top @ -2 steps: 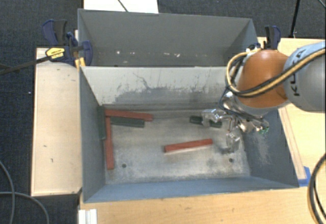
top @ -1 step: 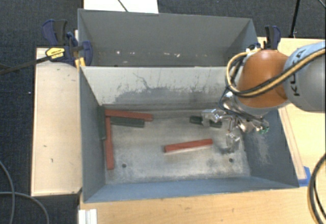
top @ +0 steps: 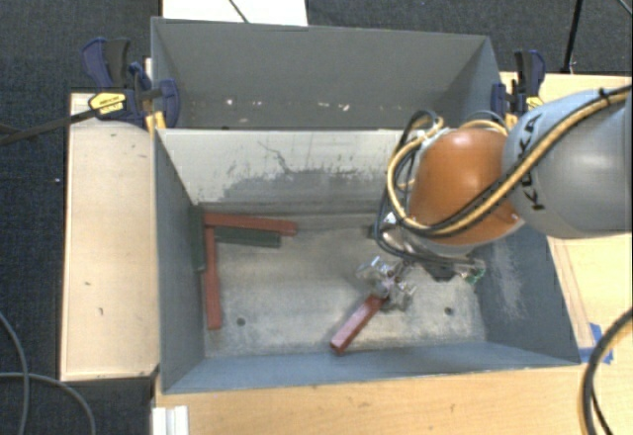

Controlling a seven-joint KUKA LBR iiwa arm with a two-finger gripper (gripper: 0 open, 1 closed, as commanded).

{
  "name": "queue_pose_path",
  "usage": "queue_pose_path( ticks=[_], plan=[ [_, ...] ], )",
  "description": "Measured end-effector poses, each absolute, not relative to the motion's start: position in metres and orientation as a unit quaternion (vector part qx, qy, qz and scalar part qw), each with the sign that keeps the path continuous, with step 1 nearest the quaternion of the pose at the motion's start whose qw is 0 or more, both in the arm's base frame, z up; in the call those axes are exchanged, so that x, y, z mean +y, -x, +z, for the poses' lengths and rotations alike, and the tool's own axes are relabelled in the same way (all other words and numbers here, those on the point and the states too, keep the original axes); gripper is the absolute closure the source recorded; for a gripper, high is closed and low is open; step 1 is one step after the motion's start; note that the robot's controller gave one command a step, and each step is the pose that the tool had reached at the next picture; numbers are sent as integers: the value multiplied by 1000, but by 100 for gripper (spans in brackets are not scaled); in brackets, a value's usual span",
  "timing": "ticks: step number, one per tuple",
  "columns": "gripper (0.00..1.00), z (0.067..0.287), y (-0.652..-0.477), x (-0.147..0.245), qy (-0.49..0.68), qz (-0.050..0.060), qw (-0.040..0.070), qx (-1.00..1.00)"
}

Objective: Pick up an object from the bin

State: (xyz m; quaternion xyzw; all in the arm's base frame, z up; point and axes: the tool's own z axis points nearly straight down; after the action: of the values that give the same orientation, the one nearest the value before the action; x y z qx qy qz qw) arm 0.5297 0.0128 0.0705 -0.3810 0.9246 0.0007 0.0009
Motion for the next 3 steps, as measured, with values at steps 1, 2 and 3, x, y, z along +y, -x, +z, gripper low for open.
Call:
queue_pose_path(
  ticks=[1,2,3],
  plan=[
    [100,71,-530,13,383,0,1,924],
    [100,70,-530,13,383,0,1,924],
    [100,70,-530,13,384,0,1,924]
  ],
)
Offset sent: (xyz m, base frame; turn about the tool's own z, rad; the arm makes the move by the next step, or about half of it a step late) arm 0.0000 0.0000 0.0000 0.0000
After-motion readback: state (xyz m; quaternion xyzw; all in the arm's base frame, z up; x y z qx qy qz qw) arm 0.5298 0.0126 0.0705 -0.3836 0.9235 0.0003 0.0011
